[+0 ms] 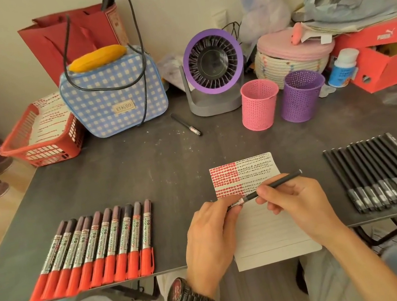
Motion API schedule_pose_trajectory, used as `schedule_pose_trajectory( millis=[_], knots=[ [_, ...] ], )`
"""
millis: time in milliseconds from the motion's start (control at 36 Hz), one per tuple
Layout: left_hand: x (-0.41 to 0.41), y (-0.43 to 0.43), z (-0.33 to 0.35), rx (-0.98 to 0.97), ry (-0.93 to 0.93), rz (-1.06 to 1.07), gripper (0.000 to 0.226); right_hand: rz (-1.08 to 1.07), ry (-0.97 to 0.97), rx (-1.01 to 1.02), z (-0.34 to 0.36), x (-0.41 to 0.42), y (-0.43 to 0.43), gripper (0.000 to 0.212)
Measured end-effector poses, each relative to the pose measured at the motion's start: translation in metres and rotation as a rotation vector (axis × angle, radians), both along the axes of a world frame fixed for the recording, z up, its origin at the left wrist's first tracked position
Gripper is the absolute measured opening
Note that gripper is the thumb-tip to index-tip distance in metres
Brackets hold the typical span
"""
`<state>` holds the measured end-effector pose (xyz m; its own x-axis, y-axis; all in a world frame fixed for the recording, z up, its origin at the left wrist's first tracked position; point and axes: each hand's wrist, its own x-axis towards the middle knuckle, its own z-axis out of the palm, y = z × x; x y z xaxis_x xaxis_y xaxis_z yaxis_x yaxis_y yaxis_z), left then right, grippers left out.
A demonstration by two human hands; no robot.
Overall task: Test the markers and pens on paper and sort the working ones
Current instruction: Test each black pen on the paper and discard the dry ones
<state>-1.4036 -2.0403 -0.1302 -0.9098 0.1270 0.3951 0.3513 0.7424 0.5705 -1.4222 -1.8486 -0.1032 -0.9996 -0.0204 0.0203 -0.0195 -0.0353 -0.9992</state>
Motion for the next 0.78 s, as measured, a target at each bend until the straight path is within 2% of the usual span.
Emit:
schedule_pose_trajectory(
  millis=[167,250,333,444,556,611,667,778],
  knots=[
    [-0.001,0.002,-0.001,-0.038,0.011,-0.053,0.023,0.021,0.007,0.072,0.000,0.000,-0.003,0.010],
    [-0.004,0.004,-0.003,-0.033,0.059,-0.048,0.027,0.049,0.009,0.101,-0.001,0.003,-0.007,0.017],
    [-0.006,0.004,-0.005,-0.062,0.079,-0.034,0.038,0.045,-0.007,0.094,0.000,0.002,-0.004,0.012],
    [-0.011,0.004,-0.007,-0.194,-0.121,0.037,0.070,0.022,-0.021,0.028,0.007,0.000,0.013,0.005],
    [-0.013,0.004,-0.008,-0.363,-0.218,0.051,0.070,-0.082,-0.099,-0.122,0.022,0.000,0.048,0.007],
    [-0.015,0.004,-0.007,-0.375,-0.243,0.058,0.069,-0.172,-0.123,-0.153,0.029,-0.001,0.075,0.007],
    [-0.016,0.004,-0.006,-0.362,-0.268,0.059,0.069,-0.256,-0.126,-0.094,0.039,0.000,0.107,0.011],
    [-0.015,0.003,-0.006,-0.392,-0.295,0.057,0.071,-0.359,-0.172,0.113,0.059,0.005,0.178,0.032]
  ],
)
